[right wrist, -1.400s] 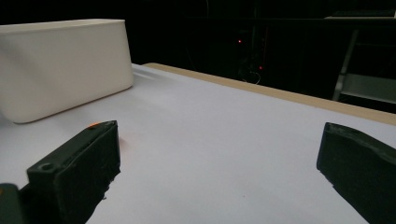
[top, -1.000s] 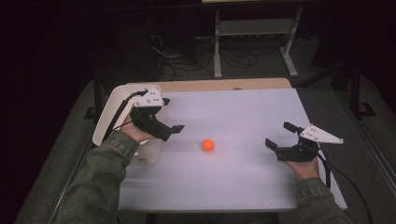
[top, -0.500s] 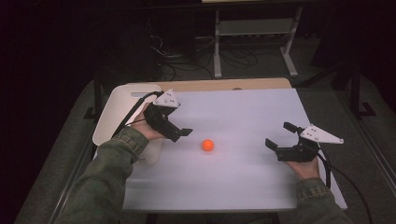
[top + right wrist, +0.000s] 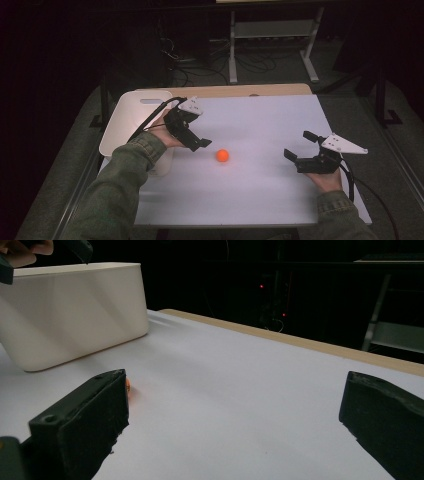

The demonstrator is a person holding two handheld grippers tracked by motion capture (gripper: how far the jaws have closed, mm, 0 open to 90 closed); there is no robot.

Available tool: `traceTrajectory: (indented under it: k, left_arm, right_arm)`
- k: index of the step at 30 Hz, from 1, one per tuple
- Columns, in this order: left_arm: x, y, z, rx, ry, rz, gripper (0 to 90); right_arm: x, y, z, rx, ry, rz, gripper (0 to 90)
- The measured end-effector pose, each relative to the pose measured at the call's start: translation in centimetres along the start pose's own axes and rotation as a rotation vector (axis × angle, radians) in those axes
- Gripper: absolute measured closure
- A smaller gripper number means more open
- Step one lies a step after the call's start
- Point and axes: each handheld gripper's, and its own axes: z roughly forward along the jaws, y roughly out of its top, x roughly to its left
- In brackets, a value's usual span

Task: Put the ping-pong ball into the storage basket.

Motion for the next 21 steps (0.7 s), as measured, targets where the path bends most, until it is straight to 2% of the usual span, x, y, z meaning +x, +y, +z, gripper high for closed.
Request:
traceTrajectory:
  k: [12,21]
  left_arm:
    - [-0.1,0.6,2.0,0.082,-0.047,0.016,0.0]
    - [-0.1,0.9,2.9,0.112,-0.051,0.016,0.0]
  right_arm:
    - [0.1,0.0,0.0,0.001,0.003,0.0,0.0]
    - [0.1,0.0,0.0,0.001,0.005,-0.003,0.0]
